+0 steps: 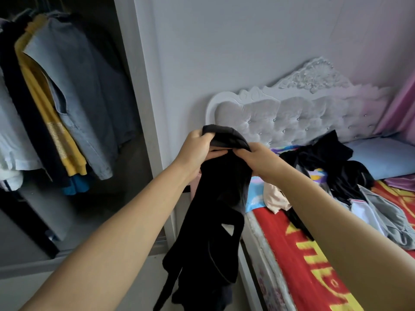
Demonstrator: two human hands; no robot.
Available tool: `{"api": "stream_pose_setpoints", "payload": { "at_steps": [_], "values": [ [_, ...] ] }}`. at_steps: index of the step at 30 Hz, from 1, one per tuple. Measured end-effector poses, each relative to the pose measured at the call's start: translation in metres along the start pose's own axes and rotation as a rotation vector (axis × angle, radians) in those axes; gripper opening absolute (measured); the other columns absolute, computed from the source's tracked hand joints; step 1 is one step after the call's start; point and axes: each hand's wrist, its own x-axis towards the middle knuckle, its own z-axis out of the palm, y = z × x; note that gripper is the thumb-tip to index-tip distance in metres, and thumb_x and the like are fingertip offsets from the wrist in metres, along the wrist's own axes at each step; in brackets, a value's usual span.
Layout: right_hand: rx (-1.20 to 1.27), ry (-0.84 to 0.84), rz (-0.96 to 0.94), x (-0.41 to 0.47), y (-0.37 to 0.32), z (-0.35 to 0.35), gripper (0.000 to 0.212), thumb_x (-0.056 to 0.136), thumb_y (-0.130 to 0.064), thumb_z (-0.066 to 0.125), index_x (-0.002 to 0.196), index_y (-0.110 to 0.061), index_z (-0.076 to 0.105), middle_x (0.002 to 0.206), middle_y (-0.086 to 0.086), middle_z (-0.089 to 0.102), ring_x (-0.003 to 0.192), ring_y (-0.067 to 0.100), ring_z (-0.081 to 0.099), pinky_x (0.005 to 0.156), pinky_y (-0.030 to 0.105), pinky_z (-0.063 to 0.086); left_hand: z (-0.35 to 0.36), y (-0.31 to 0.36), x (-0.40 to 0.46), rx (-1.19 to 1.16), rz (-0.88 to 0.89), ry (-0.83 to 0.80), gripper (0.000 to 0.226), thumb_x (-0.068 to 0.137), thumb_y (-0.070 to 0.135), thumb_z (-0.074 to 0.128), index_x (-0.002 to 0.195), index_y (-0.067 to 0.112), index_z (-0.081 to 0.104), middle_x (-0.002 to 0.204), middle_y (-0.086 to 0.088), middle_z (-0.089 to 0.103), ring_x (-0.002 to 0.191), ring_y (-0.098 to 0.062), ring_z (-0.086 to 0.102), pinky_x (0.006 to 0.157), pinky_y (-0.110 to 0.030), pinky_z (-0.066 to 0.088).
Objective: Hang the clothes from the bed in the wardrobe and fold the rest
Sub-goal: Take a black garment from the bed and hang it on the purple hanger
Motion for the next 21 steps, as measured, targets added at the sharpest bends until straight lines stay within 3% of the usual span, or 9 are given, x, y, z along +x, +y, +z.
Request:
{"api": "stream_pose_setpoints", "payload": {
  "at_steps": [3, 5, 8, 10, 12, 14, 16, 20, 21],
  "values": [
    [0.172, 0.096, 0.065, 0.007, -0.004, 0.008, 0.018, 0.095, -0.016, 0.048, 0.090, -0.007, 0.063, 0.087, 0.014, 0.062, 0.081, 0.025, 0.061, 0.068, 0.034, 0.049, -0.011, -0.008, -0.005, 0.082, 0.081, -0.092, 0.025, 0.099, 0.010, 0.043, 0.118, 0.019, 0.057, 0.115, -0.002, 0.066, 0.111, -0.014, 0.062, 0.097, -0.024, 0.048],
    [0.439, 0.122, 0.169, 0.009, -0.006, 0.017, 0.016, 0.096, -0.010, 0.046, 0.099, -0.002, 0.060, 0.087, 0.014, 0.063, 0.074, 0.023, 0.062, 0.059, 0.028, 0.052, -0.020, -0.027, -0.017, 0.319, 0.189, -0.155, 0.050, 0.094, 0.005, 0.048, 0.139, 0.023, 0.039, 0.134, 0.002, 0.051, 0.127, -0.006, 0.047, 0.108, -0.022, 0.037],
    [0.667, 0.138, 0.278, 0.012, 0.000, 0.033, 0.015, 0.097, -0.004, 0.043, 0.096, 0.002, 0.056, 0.080, 0.015, 0.061, 0.065, 0.020, 0.061, 0.057, 0.027, 0.054, -0.022, -0.067, -0.034, 0.963, 0.301, -0.403, 0.088, 0.076, 0.015, 0.052, 0.152, 0.028, 0.010, 0.158, -0.001, 0.006, 0.146, -0.012, 0.003, 0.120, -0.027, 0.008],
    [0.691, 0.179, 0.333, 0.013, 0.009, 0.040, 0.020, 0.097, -0.001, 0.041, 0.082, 0.001, 0.054, 0.074, 0.015, 0.057, 0.062, 0.021, 0.057, 0.057, 0.029, 0.051, -0.023, -0.086, -0.037, 1.388, 0.271, -0.467, 0.092, 0.079, 0.027, 0.057, 0.151, 0.036, 0.001, 0.158, 0.000, -0.013, 0.145, -0.014, -0.010, 0.119, -0.032, 0.002],
    [0.705, 0.227, 0.388, 0.015, 0.021, 0.046, 0.021, 0.096, 0.000, 0.042, 0.077, -0.002, 0.051, 0.071, 0.013, 0.053, 0.061, 0.021, 0.053, 0.057, 0.029, 0.047, -0.022, -0.094, -0.034, 1.504, 0.424, -0.355, 0.075, 0.085, 0.034, 0.056, 0.150, 0.032, 0.020, 0.155, -0.010, 0.015, 0.140, -0.023, 0.021, 0.114, -0.037, 0.022],
    [0.703, 0.247, 0.413, 0.017, 0.031, 0.048, 0.019, 0.095, -0.001, 0.042, 0.078, -0.004, 0.050, 0.071, 0.012, 0.051, 0.060, 0.021, 0.051, 0.057, 0.029, 0.044, -0.016, -0.097, -0.026, 1.383, 0.672, -0.198, 0.048, 0.086, 0.029, 0.052, 0.134, 0.020, 0.051, 0.128, -0.012, 0.052, 0.107, -0.031, 0.057, 0.086, -0.038, 0.050],
    [0.711, 0.250, 0.418, 0.016, 0.032, 0.044, 0.018, 0.094, -0.001, 0.043, 0.079, -0.004, 0.052, 0.074, 0.013, 0.052, 0.063, 0.022, 0.053, 0.061, 0.031, 0.046, -0.012, -0.102, -0.022, 1.310, 0.798, -0.143, 0.039, 0.086, 0.024, 0.051, 0.122, 0.014, 0.059, 0.113, -0.013, 0.059, 0.086, -0.031, 0.062, 0.064, -0.036, 0.054],
    [0.847, 0.282, 0.456, 0.015, 0.028, 0.028, 0.012, 0.095, -0.005, 0.045, 0.088, -0.001, 0.054, 0.090, 0.017, 0.059, 0.083, 0.029, 0.060, 0.090, 0.040, 0.052, -0.013, -0.126, -0.016, 1.615, 0.741, -0.201, 0.093, 0.068, 0.045, 0.075, 0.145, 0.019, 0.030, 0.143, -0.021, 0.040, 0.125, -0.031, 0.036, 0.092, -0.043, 0.050],
    [0.890, 0.278, 0.475, 0.014, 0.025, 0.026, 0.010, 0.096, -0.005, 0.045, 0.093, -0.001, 0.054, 0.094, 0.018, 0.060, 0.087, 0.029, 0.061, 0.091, 0.040, 0.051, -0.011, -0.126, -0.016, 1.623, 0.739, -0.183, 0.098, 0.066, 0.043, 0.078, 0.146, 0.018, 0.028, 0.145, -0.022, 0.038, 0.129, -0.031, 0.032, 0.096, -0.045, 0.047]
  ]
}}
